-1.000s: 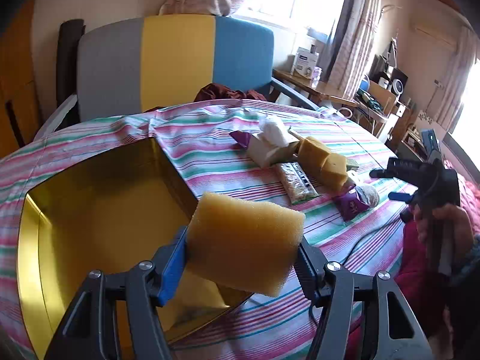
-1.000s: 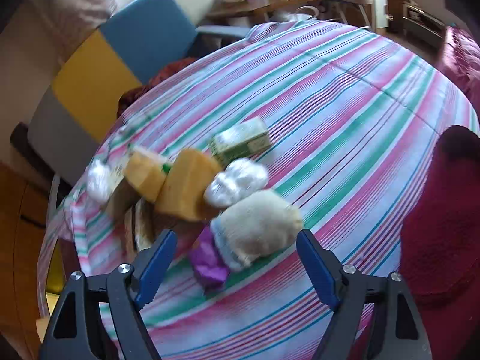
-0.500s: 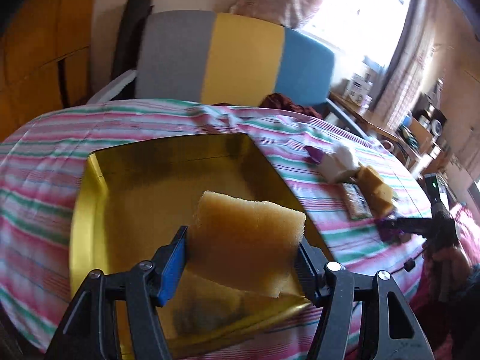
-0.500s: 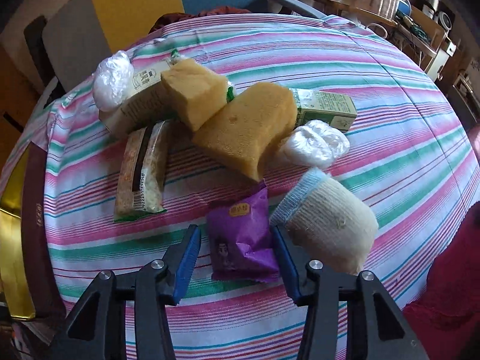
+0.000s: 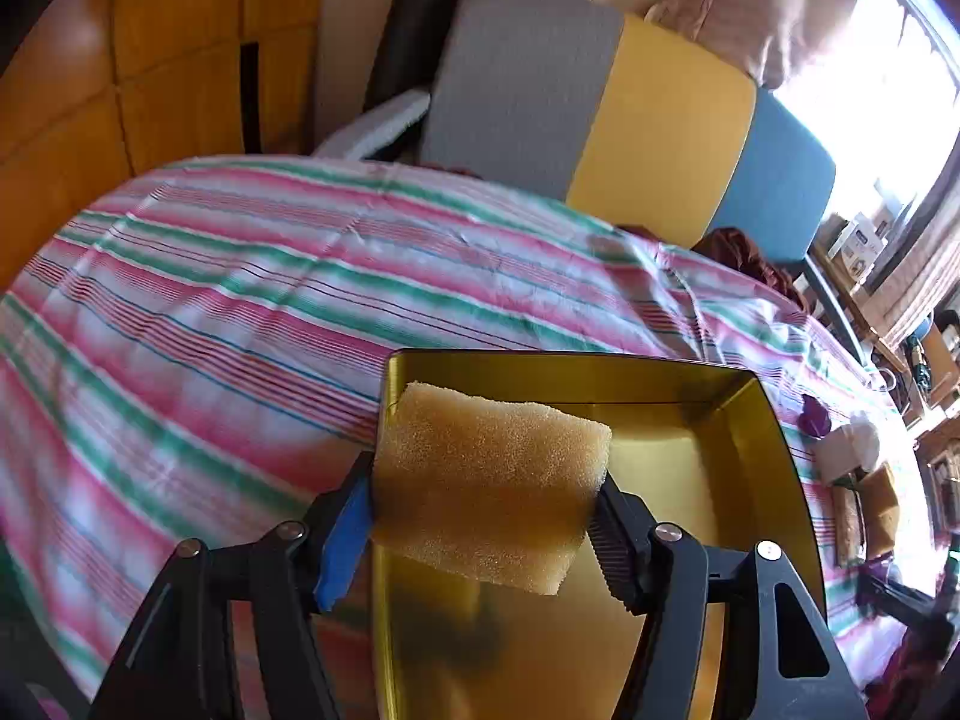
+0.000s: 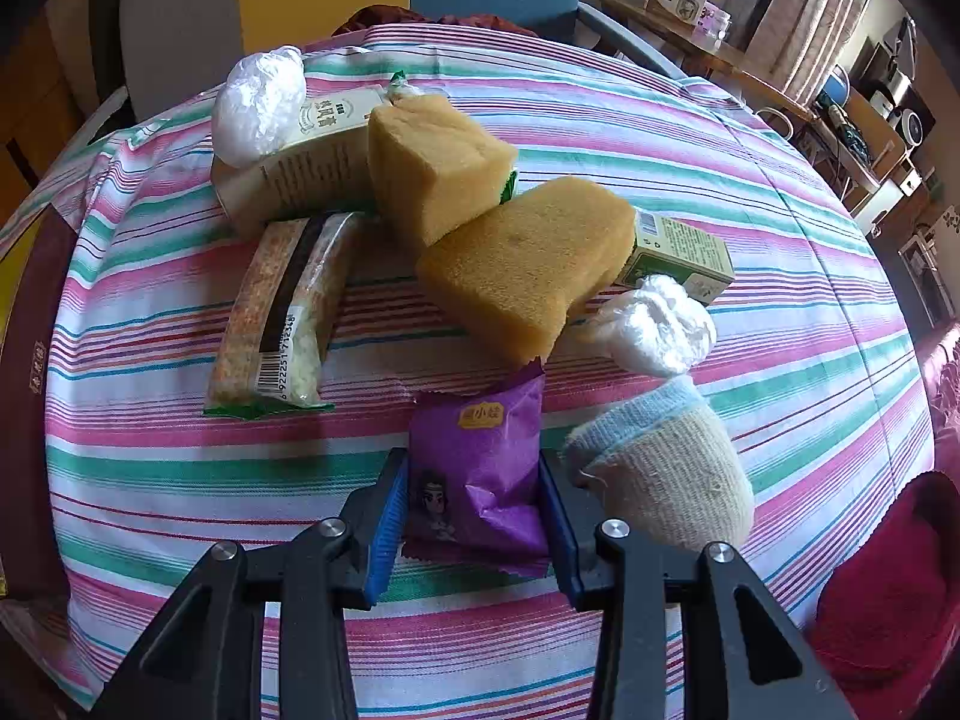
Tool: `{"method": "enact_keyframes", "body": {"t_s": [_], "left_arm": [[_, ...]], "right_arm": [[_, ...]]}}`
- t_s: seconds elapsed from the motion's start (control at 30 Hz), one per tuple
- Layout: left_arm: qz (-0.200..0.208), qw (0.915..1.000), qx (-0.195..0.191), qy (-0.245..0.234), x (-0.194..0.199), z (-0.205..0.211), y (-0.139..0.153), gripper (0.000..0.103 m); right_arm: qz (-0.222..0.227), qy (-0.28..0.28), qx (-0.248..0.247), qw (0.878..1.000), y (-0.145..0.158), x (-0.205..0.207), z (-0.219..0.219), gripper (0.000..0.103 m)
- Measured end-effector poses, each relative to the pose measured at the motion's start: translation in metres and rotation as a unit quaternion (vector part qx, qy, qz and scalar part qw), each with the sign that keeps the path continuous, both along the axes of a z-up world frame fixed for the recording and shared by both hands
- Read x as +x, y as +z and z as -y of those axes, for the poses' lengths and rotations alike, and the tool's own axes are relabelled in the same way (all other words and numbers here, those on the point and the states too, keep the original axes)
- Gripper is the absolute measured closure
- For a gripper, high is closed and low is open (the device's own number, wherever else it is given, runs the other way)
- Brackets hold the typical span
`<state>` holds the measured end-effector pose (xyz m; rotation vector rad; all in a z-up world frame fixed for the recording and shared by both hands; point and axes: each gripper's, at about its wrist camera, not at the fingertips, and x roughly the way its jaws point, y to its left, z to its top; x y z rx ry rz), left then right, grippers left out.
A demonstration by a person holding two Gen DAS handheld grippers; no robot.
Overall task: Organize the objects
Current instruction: 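Drop the sponge into the tray with left tool while right tool grasps purple packet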
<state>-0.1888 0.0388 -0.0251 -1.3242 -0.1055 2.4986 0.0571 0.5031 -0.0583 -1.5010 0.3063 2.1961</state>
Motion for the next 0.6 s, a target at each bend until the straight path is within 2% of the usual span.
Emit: {"method": "enact_keyframes", "body": {"t_s": [0.17, 0.3, 0.4, 0.6], "left_arm": [[0.019, 0.9997, -0.018, -0.004, -0.022, -0.022, -0.02, 0.035], [0.018, 0.9991, -0.034, 0.016, -0.038, -0.025, -0.028, 0.031], [0.022, 0.9995, -0.023, 0.005, -0.044, -0.026, -0.027, 0.022], [0.006, 0.9998, -0.009, 0.019, -0.029, -0.019, -0.016, 0.022]], "right_arm": [[-0.001, -0.001, -0.002, 1.0, -0.001, -0.002, -0.003, 0.061], [-0.001, -0.001, -0.002, 1.0, 0.0, -0.001, -0.005, 0.061], [-0.001, 0.001, -0.001, 1.0, -0.002, -0.003, -0.005, 0.061], [0.0, 0.003, 0.003, 1.0, 0.001, -0.005, -0.005, 0.061]]}}
